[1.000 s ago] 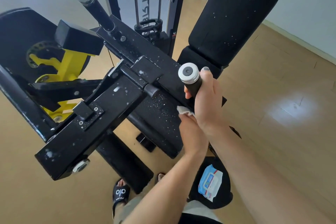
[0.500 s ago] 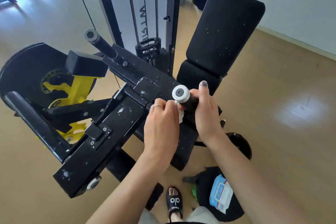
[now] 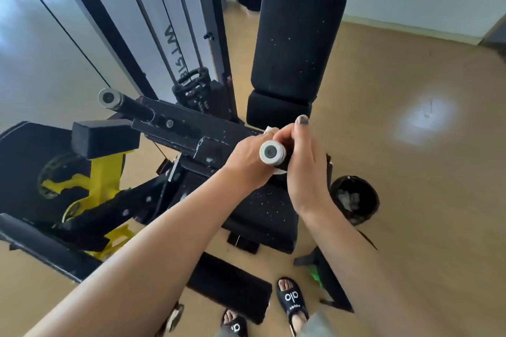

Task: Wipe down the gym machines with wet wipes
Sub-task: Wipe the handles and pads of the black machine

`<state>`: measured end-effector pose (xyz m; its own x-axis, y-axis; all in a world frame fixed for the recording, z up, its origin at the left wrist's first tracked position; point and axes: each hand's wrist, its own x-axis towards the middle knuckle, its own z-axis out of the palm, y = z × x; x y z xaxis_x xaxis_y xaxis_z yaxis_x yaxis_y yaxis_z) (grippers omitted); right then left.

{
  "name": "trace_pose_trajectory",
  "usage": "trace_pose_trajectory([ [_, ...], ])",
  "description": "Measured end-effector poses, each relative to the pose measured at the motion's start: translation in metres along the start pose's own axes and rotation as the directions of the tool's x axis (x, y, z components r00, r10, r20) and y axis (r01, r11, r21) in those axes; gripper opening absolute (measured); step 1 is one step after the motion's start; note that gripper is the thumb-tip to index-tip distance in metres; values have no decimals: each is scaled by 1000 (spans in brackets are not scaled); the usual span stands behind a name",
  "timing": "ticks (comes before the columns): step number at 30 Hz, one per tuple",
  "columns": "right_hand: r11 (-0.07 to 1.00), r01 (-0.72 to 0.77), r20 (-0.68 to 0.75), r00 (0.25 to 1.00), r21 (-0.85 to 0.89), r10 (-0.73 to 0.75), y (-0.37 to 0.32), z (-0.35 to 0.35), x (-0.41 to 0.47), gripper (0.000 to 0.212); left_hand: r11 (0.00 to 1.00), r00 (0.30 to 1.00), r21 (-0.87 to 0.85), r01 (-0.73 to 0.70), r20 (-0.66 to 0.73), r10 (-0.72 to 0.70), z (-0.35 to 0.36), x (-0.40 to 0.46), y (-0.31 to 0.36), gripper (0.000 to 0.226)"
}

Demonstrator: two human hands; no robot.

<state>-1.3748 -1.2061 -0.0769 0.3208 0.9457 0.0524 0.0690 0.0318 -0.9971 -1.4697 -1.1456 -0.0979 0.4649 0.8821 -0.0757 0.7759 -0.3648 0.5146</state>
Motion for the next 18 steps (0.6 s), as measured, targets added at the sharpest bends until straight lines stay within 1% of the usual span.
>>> trace_pose_trajectory([
  [2, 1000, -6, -4, 1000, -24, 6, -1, 5, 1, 64, 965, 998, 253, -65, -1, 67, -16, 8, -19, 20],
  [4, 999, -40, -33, 999, -25, 39, -1, 8, 2, 65, 927, 998, 373, -42, -20, 54, -39, 11, -52, 13],
  [5, 999, -43, -55, 998, -16, 42, 0, 10, 2, 64, 920, 999, 391, -26, -26, 40, -49, 11, -67, 10],
  [7, 999, -36, -107, 994, -1, 36, 3, 15, 3, 61, 920, 998, 391, -34, -36, 53, -60, 7, -85, 13],
  [8, 999, -34, -127, 991, 1, 34, 4, 17, 3, 60, 918, 996, 390, -67, -26, 83, -58, 6, -80, 13],
  [10, 999, -32, -133, 991, 12, 33, 5, 18, 4, 61, 918, 984, 355, -178, 71, 164, -43, 4, -45, 12],
  [11, 999, -35, -123, 992, 24, 38, 6, 18, 4, 62, 921, 975, 324, -218, 115, 190, -35, 3, -26, 16],
  [12, 999, -40, -114, 992, 33, 43, 6, 16, 4, 63, 933, 967, 262, -247, 126, 221, -25, 2, -15, 19],
  [13, 999, -42, -115, 992, 34, 45, 6, 16, 4, 65, 931, 961, 243, -271, 128, 246, -19, 2, -12, 21],
  [15, 999, -32, -153, 988, 16, 34, 7, 18, 4, 65, 905, 947, 281, -319, 57, 316, -20, 8, -28, 22],
  [16, 1000, -22, -184, 983, 5, 23, 7, 21, 4, 65, 889, 942, 323, -323, 18, 336, -23, 14, -44, 19],
  [18, 1000, -8, -235, 972, -11, 5, 7, 24, 5, 62, 869, 948, 414, -273, -39, 316, -35, 20, -73, 5],
])
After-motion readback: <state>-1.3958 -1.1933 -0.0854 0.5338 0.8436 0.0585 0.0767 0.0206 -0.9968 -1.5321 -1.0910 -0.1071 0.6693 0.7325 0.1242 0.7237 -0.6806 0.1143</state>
